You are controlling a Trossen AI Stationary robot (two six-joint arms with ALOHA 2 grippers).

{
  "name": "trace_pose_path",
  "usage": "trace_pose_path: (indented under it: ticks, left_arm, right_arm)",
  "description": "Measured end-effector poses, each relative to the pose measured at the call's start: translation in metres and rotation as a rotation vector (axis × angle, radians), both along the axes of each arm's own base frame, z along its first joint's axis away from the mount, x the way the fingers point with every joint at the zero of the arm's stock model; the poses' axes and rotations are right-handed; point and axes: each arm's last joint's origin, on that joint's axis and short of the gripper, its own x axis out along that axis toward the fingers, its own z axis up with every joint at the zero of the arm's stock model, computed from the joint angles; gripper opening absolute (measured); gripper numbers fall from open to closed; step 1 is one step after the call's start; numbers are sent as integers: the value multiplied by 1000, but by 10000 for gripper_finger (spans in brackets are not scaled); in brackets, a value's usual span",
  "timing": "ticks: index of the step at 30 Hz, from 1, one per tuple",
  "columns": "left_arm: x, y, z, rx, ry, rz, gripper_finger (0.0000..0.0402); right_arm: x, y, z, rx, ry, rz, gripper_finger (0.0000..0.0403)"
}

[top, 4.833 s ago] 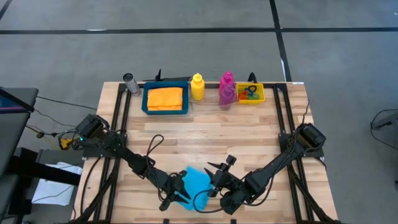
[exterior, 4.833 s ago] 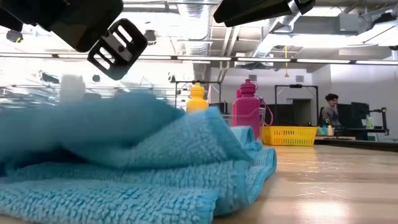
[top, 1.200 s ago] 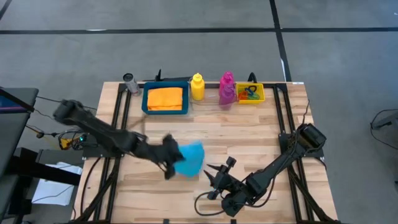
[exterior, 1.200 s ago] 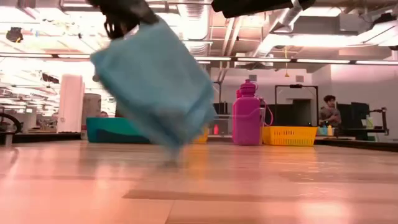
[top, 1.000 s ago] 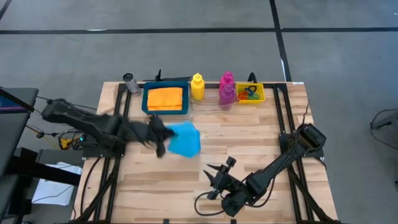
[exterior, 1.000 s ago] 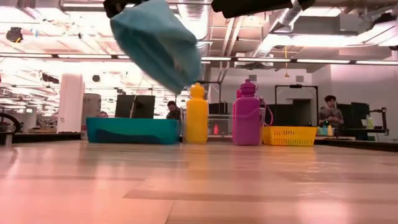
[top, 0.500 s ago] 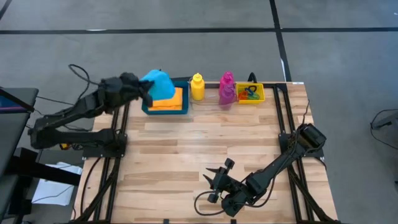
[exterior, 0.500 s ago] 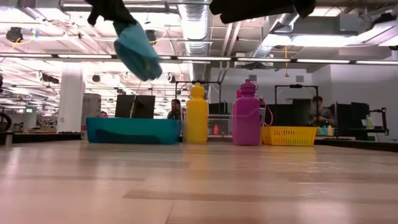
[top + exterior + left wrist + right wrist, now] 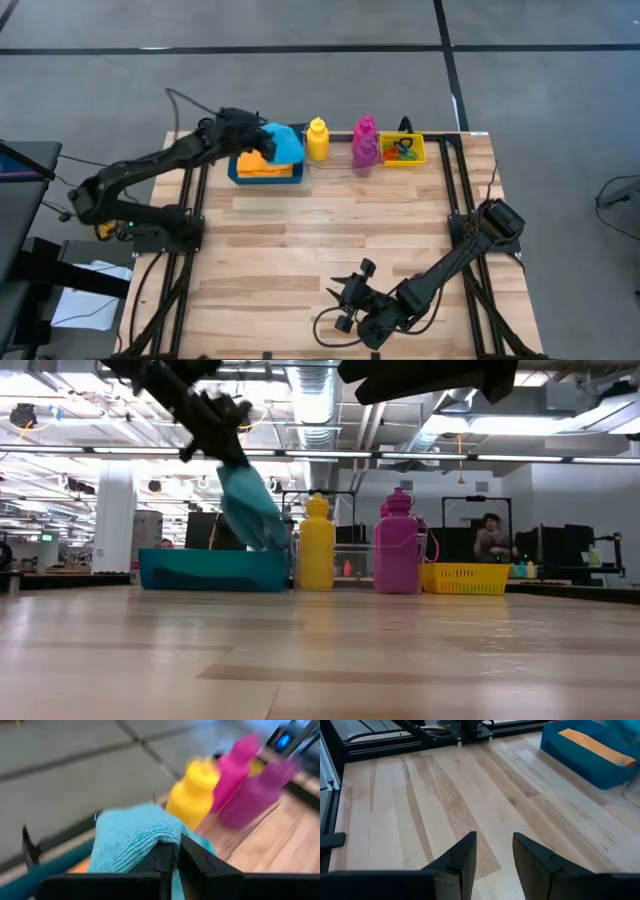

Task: Pick & Place Sports Items
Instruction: Put the blue towel into the blue bin, then return to Home Position

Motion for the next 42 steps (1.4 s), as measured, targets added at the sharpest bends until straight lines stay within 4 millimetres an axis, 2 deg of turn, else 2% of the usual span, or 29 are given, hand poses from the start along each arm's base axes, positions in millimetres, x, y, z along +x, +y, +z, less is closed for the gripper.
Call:
trace_pose_path:
  ticks: [6, 11, 16, 21, 25, 31, 35, 39, 42]
  left_arm:
    - [12, 18, -47, -165, 210, 35, 61]
    - [-2, 24, -71, -279, 424, 122, 124]
    - [-18, 25, -73, -306, 544, 206, 192]
    - [-25, 25, -67, -282, 541, 220, 250]
    - [-30, 17, -57, -294, 511, 192, 281]
    - [-30, -21, -31, -480, 240, -124, 296]
    - [-28, -61, -9, -457, 146, -360, 296]
    - [-33, -106, 6, -389, 70, -555, 297]
    - [-39, -135, 8, -358, -36, -709, 297]
  right_arm:
    - [-2, 2, 0, 0, 1, 7, 119]
    - [-1, 2, 0, 0, 0, 6, 119]
    - [-1, 2, 0, 0, 0, 7, 119]
    - [-1, 1, 0, -1, -1, 4, 119]
    - [-1, 2, 0, -3, -1, 3, 119]
    - [-2, 1, 0, -29, -6, -4, 119]
    - [-7, 6, 3, -77, -46, -34, 119]
    - [-19, 13, 19, -137, -72, -6, 119]
    - [-32, 18, 39, -200, -54, 81, 119]
